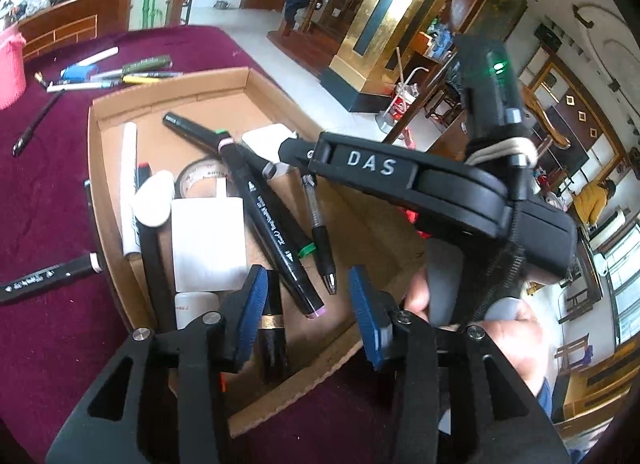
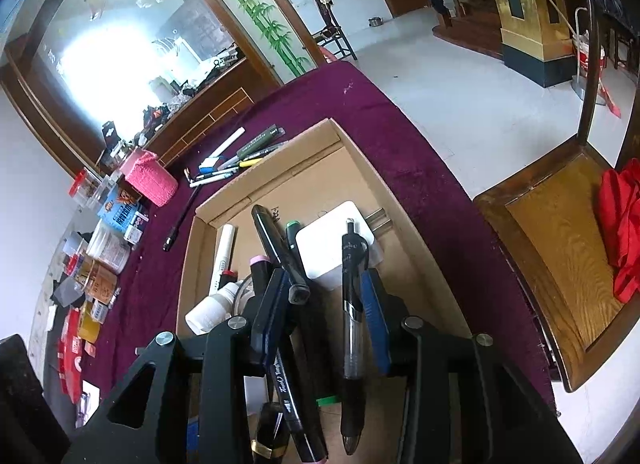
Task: Organize rigid objects
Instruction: 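Lower the marker into the tray and open the left tool while the right tool releases the pen, then grasp the white-capped black marker on the table with the left tool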
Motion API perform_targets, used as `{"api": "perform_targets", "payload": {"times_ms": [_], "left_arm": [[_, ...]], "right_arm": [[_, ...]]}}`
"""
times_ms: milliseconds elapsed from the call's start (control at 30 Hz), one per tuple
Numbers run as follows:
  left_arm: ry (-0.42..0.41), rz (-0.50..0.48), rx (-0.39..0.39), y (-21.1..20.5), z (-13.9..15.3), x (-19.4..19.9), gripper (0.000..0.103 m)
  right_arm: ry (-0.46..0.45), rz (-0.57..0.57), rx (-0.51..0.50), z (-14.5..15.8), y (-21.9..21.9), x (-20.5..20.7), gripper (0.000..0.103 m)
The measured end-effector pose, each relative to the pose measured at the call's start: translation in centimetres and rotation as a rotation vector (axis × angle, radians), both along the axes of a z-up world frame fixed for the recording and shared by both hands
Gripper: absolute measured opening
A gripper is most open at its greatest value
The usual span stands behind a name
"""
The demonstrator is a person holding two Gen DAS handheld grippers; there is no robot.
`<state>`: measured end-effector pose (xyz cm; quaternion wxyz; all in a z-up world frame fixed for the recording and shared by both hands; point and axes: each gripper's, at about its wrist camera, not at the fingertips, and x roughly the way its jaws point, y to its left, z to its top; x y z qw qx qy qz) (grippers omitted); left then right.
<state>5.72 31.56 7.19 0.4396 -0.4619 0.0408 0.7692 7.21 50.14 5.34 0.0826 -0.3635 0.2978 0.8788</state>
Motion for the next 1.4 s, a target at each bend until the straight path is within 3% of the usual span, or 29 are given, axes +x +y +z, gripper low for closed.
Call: {"api": "perform_targets", "payload": {"times_ms": [233, 367, 567, 900, 1067, 1167, 1333, 1400], "left_arm": [[0.086, -0.02, -0.018, -2.7, 1.9, -1.1, 0.041], [0.193, -0.001, -0.105, -6.6, 1.8, -3.4, 0.041], [0.251, 0.048, -0.244, -10.8, -0.6, -7.3, 0.041], [0.314, 0.009, -0.384, -9.3, -5.3, -9.2, 0.04], [0.293, 0.041, -0.343, -9.4, -5.7, -9.7, 0.039], [0.305, 0.082, -0.371, -10.0, -5.6, -9.9, 0.015], [0.244, 0.244, -0.446, -13.4, -5.4, -10.8, 0.012], [0.208, 0.281, -0.405, -15.4, -5.5, -11.4, 0.013]], "right_arm": [[0.026, -0.036, -0.017, 0.3, 0.7, 0.5, 0.034], [0.045, -0.043, -0.021, 0.6, 0.7, 0.7, 0.034], [0.098, -0.022, -0.014, 1.5, 0.2, 0.9, 0.034], [0.174, 0.048, 0.004, 2.6, -1.3, 0.8, 0.04], [0.203, 0.115, 0.036, 3.1, -3.0, 0.5, 0.04], [0.216, 0.178, 0.048, 3.2, -4.4, 0.2, 0.044], [0.256, 0.329, 0.054, 3.5, -7.6, -0.4, 0.044], [0.252, 0.398, -0.007, 3.4, -9.0, -0.9, 0.044]]}}
